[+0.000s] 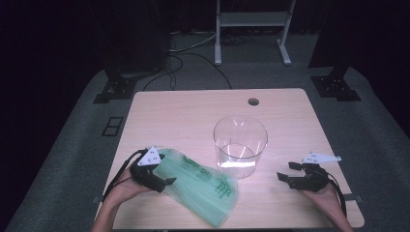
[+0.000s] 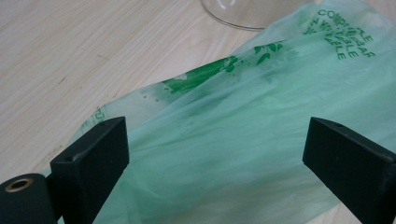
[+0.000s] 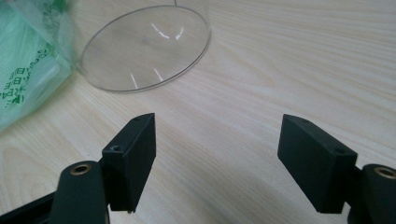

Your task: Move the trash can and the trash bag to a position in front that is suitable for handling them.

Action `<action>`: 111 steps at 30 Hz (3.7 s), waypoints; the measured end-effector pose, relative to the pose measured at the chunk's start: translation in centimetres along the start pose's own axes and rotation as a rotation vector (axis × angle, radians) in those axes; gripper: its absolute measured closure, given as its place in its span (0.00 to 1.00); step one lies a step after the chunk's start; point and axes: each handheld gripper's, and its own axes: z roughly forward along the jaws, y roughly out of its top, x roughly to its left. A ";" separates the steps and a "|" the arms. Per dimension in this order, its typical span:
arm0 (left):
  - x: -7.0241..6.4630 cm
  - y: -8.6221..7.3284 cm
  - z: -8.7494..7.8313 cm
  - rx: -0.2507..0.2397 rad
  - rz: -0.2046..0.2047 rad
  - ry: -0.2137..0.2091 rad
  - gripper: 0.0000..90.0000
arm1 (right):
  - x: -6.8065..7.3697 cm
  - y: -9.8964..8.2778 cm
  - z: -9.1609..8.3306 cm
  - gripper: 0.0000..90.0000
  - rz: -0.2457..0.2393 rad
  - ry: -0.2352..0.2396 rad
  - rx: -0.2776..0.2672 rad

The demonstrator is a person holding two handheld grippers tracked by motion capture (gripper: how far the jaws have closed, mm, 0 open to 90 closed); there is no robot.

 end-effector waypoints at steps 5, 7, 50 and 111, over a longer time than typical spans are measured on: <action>0.3 1.0 -0.2 0.012 0.047 -0.054 0.02 | 0.0 -0.1 0.2 0.30 -0.006 0.014 0.012; 0.4 1.4 -0.2 0.020 0.061 -0.075 0.02 | -0.1 -0.2 0.2 0.30 -0.006 0.016 0.014; -1.3 2.3 6.9 0.224 0.258 -0.289 0.15 | -0.5 -0.7 0.6 0.30 -0.009 0.033 0.043; -0.7 2.6 6.7 0.206 0.182 -0.319 0.98 | -0.3 -1.1 1.0 0.30 -0.001 0.049 0.062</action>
